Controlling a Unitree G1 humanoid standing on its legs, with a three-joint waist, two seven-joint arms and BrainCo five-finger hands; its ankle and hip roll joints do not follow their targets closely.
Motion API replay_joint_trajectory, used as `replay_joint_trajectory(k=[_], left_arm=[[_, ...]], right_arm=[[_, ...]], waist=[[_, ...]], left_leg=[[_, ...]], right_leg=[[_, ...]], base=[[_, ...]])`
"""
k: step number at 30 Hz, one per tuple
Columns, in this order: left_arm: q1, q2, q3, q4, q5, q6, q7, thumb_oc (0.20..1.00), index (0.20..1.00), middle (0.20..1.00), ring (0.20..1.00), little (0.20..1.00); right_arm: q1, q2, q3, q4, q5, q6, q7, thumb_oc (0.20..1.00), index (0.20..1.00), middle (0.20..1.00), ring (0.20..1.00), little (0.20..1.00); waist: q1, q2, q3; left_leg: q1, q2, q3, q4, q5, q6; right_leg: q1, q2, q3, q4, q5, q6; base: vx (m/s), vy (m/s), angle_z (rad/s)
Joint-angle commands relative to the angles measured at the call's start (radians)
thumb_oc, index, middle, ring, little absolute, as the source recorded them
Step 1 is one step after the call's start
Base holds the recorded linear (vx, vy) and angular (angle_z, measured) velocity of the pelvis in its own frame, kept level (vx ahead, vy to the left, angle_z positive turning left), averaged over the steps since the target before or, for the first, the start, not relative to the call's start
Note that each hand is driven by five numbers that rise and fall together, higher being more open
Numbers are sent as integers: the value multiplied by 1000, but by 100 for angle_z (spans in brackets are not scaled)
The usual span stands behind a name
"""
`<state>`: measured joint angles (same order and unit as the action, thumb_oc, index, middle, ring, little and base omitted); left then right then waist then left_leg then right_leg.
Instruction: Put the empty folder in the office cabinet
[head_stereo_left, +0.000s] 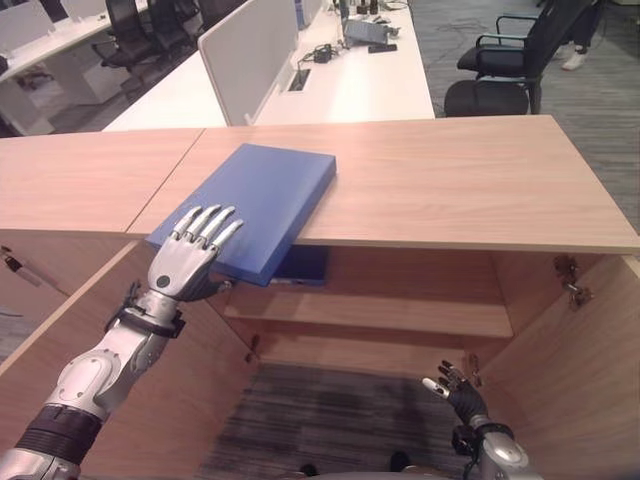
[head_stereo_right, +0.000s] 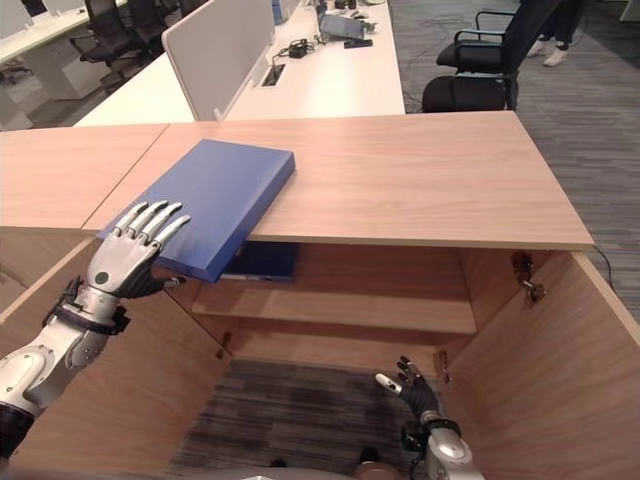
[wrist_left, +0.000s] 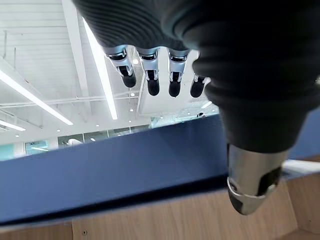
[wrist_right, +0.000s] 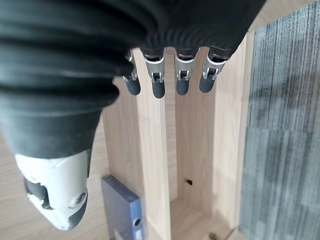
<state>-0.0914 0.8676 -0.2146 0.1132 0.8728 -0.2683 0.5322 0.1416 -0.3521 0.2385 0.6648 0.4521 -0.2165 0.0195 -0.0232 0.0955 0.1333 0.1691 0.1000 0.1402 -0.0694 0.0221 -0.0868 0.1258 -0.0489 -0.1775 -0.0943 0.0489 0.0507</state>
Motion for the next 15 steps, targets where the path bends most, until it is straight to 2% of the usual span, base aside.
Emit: replay_joint_trajectory(k=[1,15], left_arm=[[-96,16,6,29,-9,16,15,1000,1000,1000,1000,1000],[-138,-3,-49,95,1,34,7,1000,1000,1000,1000,1000]], right_arm=[[-37,-5,20,-68,34,-52,-7,1000,1000,1000,1000,1000],[-32,-3,19,-64,73,-48,-3,1000,1000,1000,1000,1000]], waist=[[-12,-67,-6],[-20,-76,-9]], left_leg=[[-30,71,-27,97,-33,-78],[-23,72,-25,97,-36,-78]], right_leg=[[82,-55,2,23,-118,78],[88,-55,7,26,-120,77]], base=[[0,0,0],[0,0,0]])
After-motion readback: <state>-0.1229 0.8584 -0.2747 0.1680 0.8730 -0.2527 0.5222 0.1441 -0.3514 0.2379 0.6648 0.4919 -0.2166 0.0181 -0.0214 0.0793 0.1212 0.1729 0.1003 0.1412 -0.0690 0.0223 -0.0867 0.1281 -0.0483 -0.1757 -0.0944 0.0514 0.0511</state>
